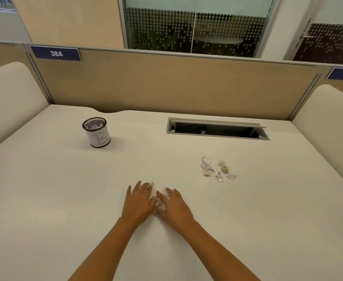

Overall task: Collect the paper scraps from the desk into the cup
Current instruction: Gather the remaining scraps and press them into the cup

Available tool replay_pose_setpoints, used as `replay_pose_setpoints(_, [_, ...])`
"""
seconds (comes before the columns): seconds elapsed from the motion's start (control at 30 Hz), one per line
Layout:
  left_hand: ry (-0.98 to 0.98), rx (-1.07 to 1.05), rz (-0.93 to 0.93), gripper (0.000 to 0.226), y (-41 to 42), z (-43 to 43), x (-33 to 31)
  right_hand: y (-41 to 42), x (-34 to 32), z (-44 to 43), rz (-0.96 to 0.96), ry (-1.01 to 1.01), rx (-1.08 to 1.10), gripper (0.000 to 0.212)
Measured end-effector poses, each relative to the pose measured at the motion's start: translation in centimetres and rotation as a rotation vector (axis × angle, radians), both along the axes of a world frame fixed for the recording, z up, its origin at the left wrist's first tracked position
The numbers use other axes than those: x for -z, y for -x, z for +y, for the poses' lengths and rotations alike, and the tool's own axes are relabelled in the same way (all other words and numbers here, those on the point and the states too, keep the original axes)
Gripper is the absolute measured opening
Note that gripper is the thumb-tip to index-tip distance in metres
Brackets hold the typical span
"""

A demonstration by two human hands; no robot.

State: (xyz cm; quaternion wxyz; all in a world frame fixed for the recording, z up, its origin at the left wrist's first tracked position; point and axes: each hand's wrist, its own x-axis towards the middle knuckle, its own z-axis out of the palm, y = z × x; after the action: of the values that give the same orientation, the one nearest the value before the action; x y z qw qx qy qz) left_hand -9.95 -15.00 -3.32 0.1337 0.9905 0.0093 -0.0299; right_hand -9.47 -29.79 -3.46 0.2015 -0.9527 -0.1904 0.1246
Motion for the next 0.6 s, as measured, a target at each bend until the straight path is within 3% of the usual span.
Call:
replay_pose_setpoints(0.13, [0.011, -0.014, 0.222, 0.06, 2.3, 0.5, 0.1, 0.9, 0.4, 0.3, -0.02, 0.059, -0.081, 0.047])
replay_pose_setpoints(0.23, [-0.051, 0.011, 0.285, 0.06, 3.1, 0.6, -0.1, 1.0, 0.1, 0.1, -0.001, 0.043, -0.093, 0.044])
replay_pose_setpoints(0.4, [0.359, -0.102, 0.103, 0.049, 4.3, 0.3, -0.8, 1.0, -0.6, -0.4, -0.186, 0.052, -0.158, 0.029])
replay_pose_setpoints(0.5, [0.367, -0.132, -0.032, 0.026, 4.3, 0.3, -1.5, 0.7, -0.8, -0.3, -0.202, 0.06, -0.127, 0.016])
replay_pose_setpoints(0.6, [0.438, -0.226, -0.023, 0.03, 3.5, 0.4, -2.1, 0.0, -1.2, -0.2, -0.187, 0.094, -0.03, 0.021])
